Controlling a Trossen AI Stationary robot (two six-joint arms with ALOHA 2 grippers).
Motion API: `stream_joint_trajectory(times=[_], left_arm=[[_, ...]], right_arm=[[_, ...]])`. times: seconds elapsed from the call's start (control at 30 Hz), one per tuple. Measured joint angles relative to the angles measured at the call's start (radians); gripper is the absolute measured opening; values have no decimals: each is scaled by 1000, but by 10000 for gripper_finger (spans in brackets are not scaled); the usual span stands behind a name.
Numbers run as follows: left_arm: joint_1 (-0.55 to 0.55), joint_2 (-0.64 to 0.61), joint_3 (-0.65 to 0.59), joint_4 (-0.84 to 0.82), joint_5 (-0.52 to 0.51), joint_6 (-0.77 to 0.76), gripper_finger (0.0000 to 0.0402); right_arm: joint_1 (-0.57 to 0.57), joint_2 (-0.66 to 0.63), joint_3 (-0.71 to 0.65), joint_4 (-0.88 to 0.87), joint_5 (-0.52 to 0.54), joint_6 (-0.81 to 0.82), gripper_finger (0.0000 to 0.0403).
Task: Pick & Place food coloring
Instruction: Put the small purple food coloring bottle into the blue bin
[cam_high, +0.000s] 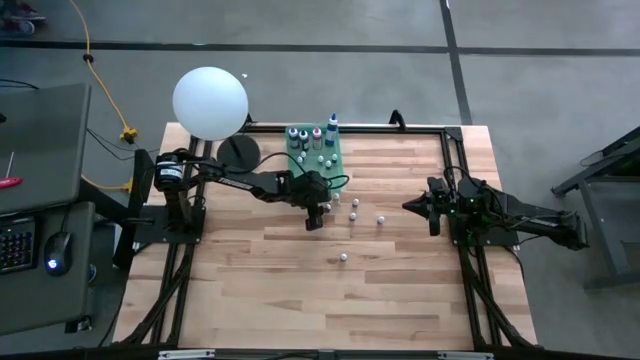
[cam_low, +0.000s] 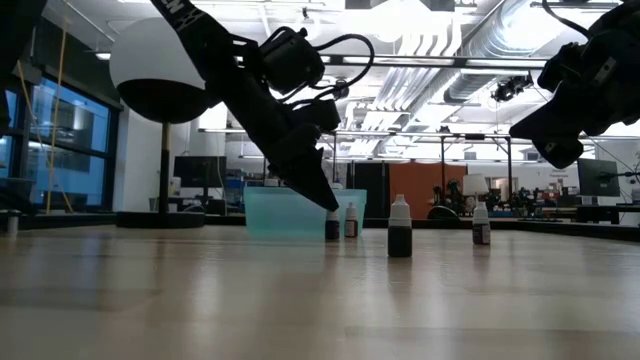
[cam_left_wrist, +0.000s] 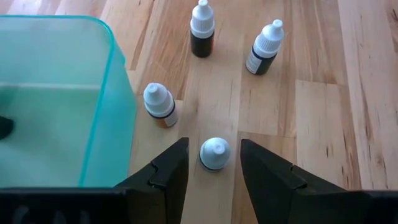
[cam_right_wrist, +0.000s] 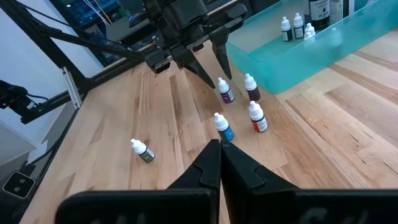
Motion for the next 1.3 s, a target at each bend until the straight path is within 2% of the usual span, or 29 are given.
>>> stream_joint_trajectory(times=[0.47, 1.3], left_arm=[[0, 15, -1, -28, 19, -4, 143], [0, 37, 0, 17, 34, -27, 143]], right_arm=[[0, 0, 0, 0, 0, 0, 0], [0, 0, 0, 0, 0, 1, 0]])
